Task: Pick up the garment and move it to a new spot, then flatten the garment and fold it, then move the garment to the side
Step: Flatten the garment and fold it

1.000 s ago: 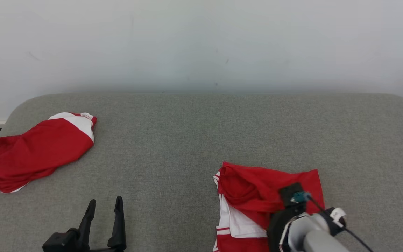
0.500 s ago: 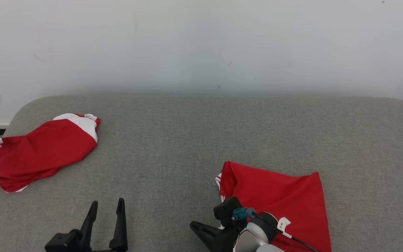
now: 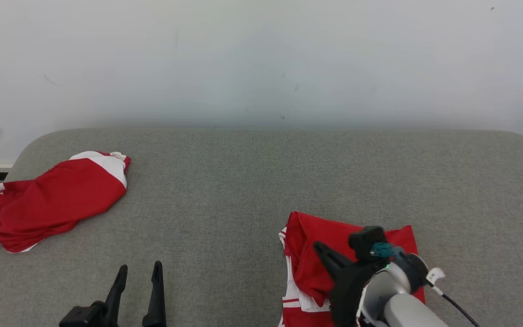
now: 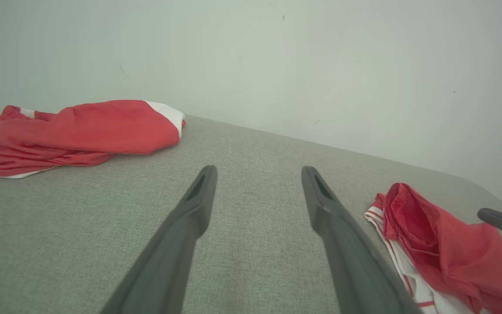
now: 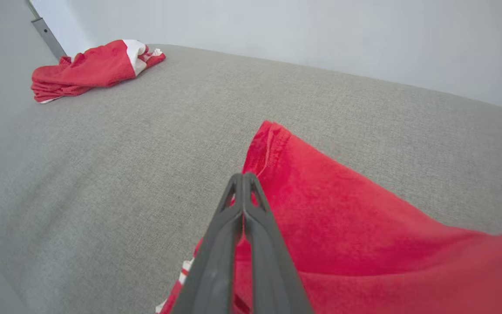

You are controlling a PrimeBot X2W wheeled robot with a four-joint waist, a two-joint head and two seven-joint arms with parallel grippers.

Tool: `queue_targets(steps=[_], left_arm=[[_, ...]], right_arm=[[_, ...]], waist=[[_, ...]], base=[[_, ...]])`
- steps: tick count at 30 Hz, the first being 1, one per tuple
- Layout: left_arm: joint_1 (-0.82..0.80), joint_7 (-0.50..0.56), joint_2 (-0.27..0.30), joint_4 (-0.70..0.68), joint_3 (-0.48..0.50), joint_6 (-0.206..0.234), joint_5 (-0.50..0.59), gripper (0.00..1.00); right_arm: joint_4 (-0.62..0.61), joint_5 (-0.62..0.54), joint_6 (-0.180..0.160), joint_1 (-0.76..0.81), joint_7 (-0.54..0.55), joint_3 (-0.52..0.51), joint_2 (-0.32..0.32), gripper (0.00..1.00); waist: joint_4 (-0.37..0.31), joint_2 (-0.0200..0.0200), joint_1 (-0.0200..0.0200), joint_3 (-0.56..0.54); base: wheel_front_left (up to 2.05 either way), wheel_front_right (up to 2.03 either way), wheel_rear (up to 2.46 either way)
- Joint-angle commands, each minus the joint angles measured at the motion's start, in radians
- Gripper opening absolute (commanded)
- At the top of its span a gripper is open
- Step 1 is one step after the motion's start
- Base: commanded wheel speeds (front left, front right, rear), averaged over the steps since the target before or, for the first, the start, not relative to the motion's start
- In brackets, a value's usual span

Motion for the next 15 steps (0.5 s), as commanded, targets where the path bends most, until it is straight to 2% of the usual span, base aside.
queue_targets(steps=[1, 6, 11, 15], left_arm=[[0.006, -0.001, 0.001, -0.003, -0.002, -0.001, 0.005, 1.00], [-0.009, -0.001, 0.000, -0.005, -0.016, -0.001, 0.001, 1.00], [-0.018, -0.001, 0.000, -0.007, -0.022, 0.003, 0.000, 1.00], [-0.026, -0.001, 0.000, -0.004, -0.027, 0.004, -0.002, 1.00]], right_arm=[[0.015, -0.054, -0.003, 0.028, -0.020, -0.076, 0.002, 0.00], [0.071, -0.163, -0.003, 0.059, -0.042, -0.223, 0.029, 0.00], [0.123, -0.219, -0.003, 0.048, -0.043, -0.252, 0.049, 0.00], [0.184, -0.257, -0.003, 0.024, -0.038, -0.237, 0.058, 0.00]], waist=[[0.003, 0.0000, 0.0000, 0.001], [0.019, 0.0000, 0.0000, 0.013], [0.032, 0.0000, 0.0000, 0.027], [0.047, 0.0000, 0.0000, 0.038]], base=[[0.00, 0.00, 0.00], [0.00, 0.00, 0.00], [0.00, 0.00, 0.00], [0.00, 0.00, 0.00]])
